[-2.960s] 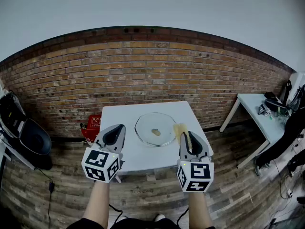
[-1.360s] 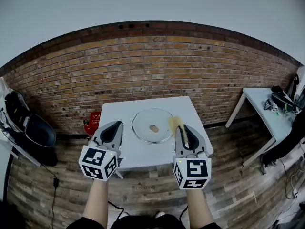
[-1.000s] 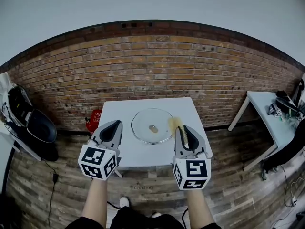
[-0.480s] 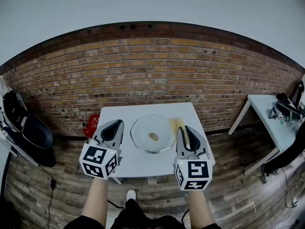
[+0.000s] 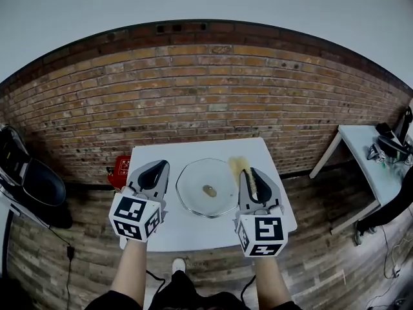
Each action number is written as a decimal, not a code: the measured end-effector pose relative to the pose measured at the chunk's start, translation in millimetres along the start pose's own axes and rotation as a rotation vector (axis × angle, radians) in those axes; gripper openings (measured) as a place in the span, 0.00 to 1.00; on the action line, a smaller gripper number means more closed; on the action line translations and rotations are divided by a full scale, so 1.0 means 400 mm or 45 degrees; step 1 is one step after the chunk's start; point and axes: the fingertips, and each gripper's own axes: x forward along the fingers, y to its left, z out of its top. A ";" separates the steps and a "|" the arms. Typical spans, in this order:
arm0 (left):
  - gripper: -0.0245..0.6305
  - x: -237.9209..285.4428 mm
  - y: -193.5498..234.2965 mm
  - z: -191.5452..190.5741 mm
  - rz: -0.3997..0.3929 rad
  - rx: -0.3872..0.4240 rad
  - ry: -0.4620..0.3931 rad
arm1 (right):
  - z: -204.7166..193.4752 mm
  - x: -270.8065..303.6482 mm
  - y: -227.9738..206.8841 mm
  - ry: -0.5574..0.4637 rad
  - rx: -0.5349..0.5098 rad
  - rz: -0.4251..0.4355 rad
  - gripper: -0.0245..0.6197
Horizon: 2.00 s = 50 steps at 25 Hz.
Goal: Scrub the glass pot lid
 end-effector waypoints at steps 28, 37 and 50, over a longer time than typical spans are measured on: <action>0.05 0.287 0.271 -0.071 -0.189 -0.065 0.023 | -0.027 0.330 0.028 0.076 -0.027 -0.204 0.13; 0.05 0.333 0.291 -0.097 -0.259 -0.098 0.034 | -0.041 0.354 0.021 0.109 -0.039 -0.277 0.13; 0.05 0.364 0.259 -0.105 -0.197 -0.089 0.056 | -0.062 0.377 -0.036 0.106 -0.026 -0.206 0.13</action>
